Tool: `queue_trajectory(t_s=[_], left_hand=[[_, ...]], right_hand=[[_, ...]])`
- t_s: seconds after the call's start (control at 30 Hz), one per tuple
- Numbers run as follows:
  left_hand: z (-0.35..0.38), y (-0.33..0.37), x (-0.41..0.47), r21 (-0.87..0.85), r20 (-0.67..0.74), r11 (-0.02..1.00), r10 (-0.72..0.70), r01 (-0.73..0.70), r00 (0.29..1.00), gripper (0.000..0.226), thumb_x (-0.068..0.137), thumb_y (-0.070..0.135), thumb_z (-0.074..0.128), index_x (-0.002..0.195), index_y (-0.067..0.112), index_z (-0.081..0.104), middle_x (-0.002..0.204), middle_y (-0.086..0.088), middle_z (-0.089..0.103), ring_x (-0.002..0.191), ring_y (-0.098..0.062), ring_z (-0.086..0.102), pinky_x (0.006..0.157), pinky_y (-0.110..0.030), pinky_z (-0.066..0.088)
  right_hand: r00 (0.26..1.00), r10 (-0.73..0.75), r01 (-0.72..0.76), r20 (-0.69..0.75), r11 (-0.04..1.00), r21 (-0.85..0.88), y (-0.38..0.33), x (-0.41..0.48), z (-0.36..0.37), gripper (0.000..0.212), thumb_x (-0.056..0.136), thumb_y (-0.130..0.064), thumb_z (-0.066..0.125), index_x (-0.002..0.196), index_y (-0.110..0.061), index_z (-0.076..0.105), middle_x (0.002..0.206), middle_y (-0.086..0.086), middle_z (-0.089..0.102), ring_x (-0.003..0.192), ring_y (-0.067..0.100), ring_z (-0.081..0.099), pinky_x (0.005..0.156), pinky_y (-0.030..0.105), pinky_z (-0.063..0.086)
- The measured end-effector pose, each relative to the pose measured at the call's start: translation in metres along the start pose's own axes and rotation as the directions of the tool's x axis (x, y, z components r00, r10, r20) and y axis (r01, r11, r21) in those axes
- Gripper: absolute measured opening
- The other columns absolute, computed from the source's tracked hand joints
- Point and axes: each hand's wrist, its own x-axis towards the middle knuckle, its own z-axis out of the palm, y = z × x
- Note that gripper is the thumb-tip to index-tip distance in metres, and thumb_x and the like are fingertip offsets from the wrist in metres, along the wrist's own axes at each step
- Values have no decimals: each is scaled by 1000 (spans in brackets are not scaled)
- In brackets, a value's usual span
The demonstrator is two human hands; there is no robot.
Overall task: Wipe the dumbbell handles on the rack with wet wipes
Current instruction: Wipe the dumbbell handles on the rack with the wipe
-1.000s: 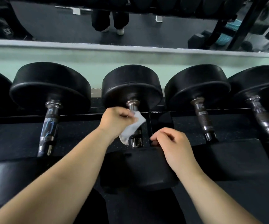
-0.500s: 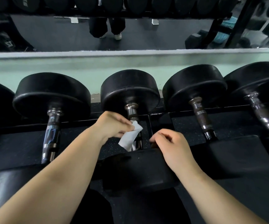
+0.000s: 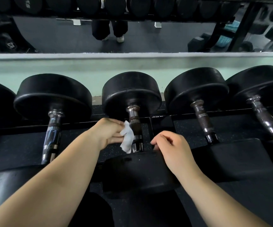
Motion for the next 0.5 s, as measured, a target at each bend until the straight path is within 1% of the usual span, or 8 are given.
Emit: queue_trajectory(t_s=[0.07, 0.13, 0.17, 0.27, 0.33, 0.4, 0.47, 0.5], left_hand=[[2, 1, 3, -112, 43, 993, -23, 28, 999, 21, 95, 8, 42, 82, 6, 58, 71, -8, 67, 68, -19, 63, 56, -27, 52], [6, 2, 5, -215, 95, 973, -69, 88, 993, 29, 97, 27, 38, 92, 7, 59, 82, -10, 67, 74, -21, 63, 61, -30, 48], [10, 1, 6, -231, 111, 967, -80, 104, 991, 31, 96, 31, 38, 97, 8, 59, 85, -10, 67, 74, -21, 64, 59, -31, 48], [16, -4, 11, -191, 92, 977, -83, 99, 992, 32, 95, 20, 37, 110, 2, 58, 87, -10, 66, 70, -21, 62, 55, -29, 46], [12, -8, 15, -228, 49, 966, -109, 117, 993, 31, 93, 10, 35, 114, -2, 55, 91, -13, 64, 74, -23, 61, 57, -32, 45], [9, -12, 16, -230, 22, 960, -158, 159, 987, 27, 91, 3, 35, 106, -1, 57, 92, -16, 62, 74, -25, 61, 58, -33, 47], [9, -18, 15, -72, 46, 980, -182, 185, 982, 27, 85, -7, 37, 74, 2, 60, 67, -12, 59, 53, -18, 56, 48, -22, 46], [9, -22, 15, -26, 51, 984, -172, 174, 984, 34, 82, -12, 37, 59, 4, 55, 54, -8, 51, 44, -15, 49, 43, -16, 41]], right_hand=[[1000, 1, -1, -2, 1000, 2, 0, 0, 0, 24, 83, -13, 45, 66, -15, 62, 64, 0, 60, 49, 0, 45, 45, 11, 33], [1000, 2, -1, -5, 1000, 6, 1, 1, 0, 24, 83, -13, 45, 66, -15, 62, 64, -2, 60, 48, -1, 45, 45, 11, 33], [1000, 1, -1, -7, 1000, 7, 1, 1, 0, 24, 83, -13, 45, 66, -16, 62, 64, -1, 60, 50, 0, 45, 46, 11, 33], [1000, 9, -9, 0, 1000, 7, 0, 0, 0, 22, 82, -14, 46, 67, -14, 63, 68, 7, 64, 53, 5, 47, 47, 14, 33], [1000, 18, -18, 2, 1000, 23, 0, 1, 0, 22, 81, -14, 46, 68, -11, 63, 72, 14, 65, 57, 12, 48, 52, 23, 36], [1000, 24, -24, 5, 999, 28, 0, 1, 0, 21, 80, -14, 46, 67, -11, 63, 72, 15, 65, 59, 16, 49, 55, 27, 38], [1000, 30, -30, 7, 999, 37, 0, 1, 0, 21, 80, -13, 46, 67, -10, 62, 71, 13, 65, 60, 17, 51, 57, 29, 40], [999, 32, -32, 5, 999, 35, 0, 1, 0, 21, 80, -13, 46, 67, -10, 62, 71, 13, 65, 60, 17, 52, 58, 29, 40]])
